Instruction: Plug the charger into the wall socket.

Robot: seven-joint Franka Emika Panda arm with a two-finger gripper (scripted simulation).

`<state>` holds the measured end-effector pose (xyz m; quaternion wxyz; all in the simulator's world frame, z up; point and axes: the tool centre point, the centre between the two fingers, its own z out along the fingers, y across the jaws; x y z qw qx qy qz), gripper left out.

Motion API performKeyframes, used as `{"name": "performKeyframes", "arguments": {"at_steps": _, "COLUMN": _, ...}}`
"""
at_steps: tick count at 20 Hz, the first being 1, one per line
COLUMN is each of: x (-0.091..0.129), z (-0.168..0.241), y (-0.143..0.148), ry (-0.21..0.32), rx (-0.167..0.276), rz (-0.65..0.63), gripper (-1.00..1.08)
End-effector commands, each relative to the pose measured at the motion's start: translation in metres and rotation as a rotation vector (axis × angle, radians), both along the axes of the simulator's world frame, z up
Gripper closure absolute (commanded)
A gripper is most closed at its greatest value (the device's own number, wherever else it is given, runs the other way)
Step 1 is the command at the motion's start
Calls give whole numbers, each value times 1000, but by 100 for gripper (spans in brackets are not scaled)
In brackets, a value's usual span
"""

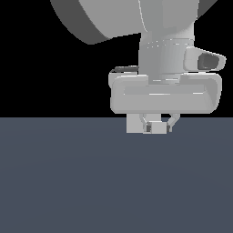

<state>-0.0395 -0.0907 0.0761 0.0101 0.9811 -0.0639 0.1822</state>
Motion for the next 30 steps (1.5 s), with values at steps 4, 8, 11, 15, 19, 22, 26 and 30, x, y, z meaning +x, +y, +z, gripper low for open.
{"name": "performKeyframes", "arguments": {"at_steps": 4, "x": 8, "z": 12, "y": 13, "ry": 1, "rx": 0, "rz": -40, "gripper": 108}}
{"name": "performKeyframes", "arguments": {"at_steps": 8, "x": 12, "z": 18, "y": 19, "ry": 2, "rx": -1, "rz": -61, "gripper": 108}}
{"name": "performKeyframes", "arguments": {"at_steps": 11, "x": 14, "z": 21, "y": 23, "ry": 3, "rx": -2, "rz": -73, "gripper": 108}}
{"name": "performKeyframes", "arguments": {"at_steps": 15, "x": 16, "z": 23, "y": 26, "ry": 4, "rx": -2, "rz": -82, "gripper": 108}}
{"name": "performKeyframes", "arguments": {"at_steps": 19, "x": 17, "z": 24, "y": 27, "ry": 5, "rx": -3, "rz": -86, "gripper": 108}}
{"name": "performKeyframes", "arguments": {"at_steps": 22, "x": 17, "z": 24, "y": 27, "ry": 6, "rx": -3, "rz": -86, "gripper": 108}}
{"name": "performKeyframes", "arguments": {"at_steps": 26, "x": 18, "z": 24, "y": 27, "ry": 6, "rx": -3, "rz": -85, "gripper": 108}}
{"name": "performKeyframes", "arguments": {"at_steps": 30, "x": 24, "z": 24, "y": 25, "ry": 6, "rx": -3, "rz": -85, "gripper": 108}}
